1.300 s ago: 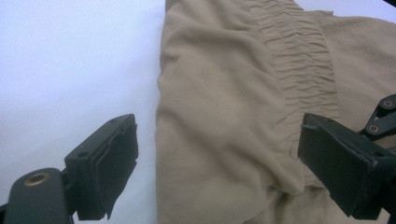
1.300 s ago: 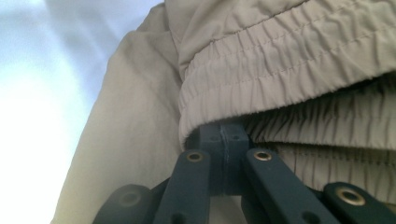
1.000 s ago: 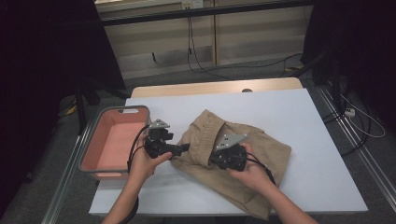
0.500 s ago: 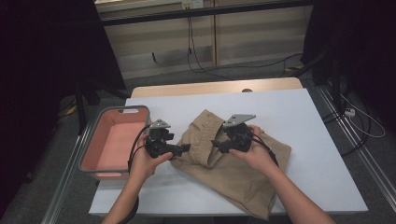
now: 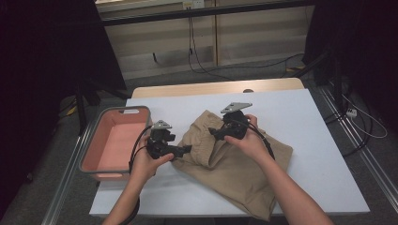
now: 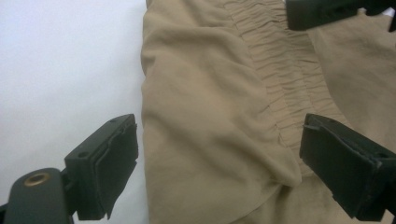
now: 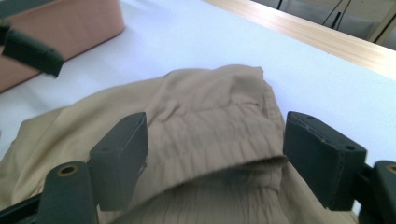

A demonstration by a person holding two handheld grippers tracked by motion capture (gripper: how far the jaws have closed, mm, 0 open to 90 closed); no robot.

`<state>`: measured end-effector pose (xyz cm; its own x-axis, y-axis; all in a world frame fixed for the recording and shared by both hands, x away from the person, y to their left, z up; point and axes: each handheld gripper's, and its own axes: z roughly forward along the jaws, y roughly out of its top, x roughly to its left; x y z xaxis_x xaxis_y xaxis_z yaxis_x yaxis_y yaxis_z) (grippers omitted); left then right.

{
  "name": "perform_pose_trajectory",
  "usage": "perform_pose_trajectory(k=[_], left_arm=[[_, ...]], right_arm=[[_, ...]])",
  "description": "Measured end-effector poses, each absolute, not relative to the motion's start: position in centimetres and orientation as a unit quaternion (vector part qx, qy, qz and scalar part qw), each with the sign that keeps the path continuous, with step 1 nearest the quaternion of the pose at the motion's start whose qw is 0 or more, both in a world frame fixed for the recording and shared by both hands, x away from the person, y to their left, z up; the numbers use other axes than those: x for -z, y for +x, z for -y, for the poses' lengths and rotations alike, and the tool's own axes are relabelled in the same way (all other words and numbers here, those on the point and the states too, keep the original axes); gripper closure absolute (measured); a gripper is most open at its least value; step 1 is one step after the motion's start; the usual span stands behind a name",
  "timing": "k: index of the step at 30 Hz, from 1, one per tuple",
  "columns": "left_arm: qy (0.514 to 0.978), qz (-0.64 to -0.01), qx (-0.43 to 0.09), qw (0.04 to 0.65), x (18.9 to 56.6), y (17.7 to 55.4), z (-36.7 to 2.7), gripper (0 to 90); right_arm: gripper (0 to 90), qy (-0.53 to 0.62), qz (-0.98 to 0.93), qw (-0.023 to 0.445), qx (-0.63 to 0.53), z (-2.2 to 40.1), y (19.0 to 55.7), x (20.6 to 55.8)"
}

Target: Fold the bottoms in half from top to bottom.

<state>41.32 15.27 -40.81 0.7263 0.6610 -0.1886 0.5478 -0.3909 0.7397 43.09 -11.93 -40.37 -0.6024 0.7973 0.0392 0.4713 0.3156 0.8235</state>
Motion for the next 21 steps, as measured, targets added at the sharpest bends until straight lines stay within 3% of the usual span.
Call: perform_pose_trajectory(k=[7,14,17,19,21], left_arm=[[0.834,-0.357,-0.065,0.416,40.7,41.3,-15.1,11.5],[0.83,-0.364,-0.064,0.417,40.9,41.4,-15.3,11.5],[0.831,-0.363,-0.065,0.416,40.9,41.4,-15.3,11.5],[0.831,-0.362,-0.066,0.416,40.8,41.4,-15.3,11.5],[0.832,-0.362,-0.066,0.416,40.8,41.4,-15.3,11.5]], right_arm=[[20.2,0.417,-0.786,0.196,-0.413,11.3,44.5,40.9],[20.9,0.447,-0.787,0.154,-0.396,11.7,45.7,42.9],[26.3,0.451,-0.786,0.145,-0.397,12.0,45.5,43.1],[39.4,0.453,-0.784,0.141,-0.401,12.6,45.2,43.3],[43.4,0.453,-0.783,0.14,-0.403,12.8,45.1,43.3]])
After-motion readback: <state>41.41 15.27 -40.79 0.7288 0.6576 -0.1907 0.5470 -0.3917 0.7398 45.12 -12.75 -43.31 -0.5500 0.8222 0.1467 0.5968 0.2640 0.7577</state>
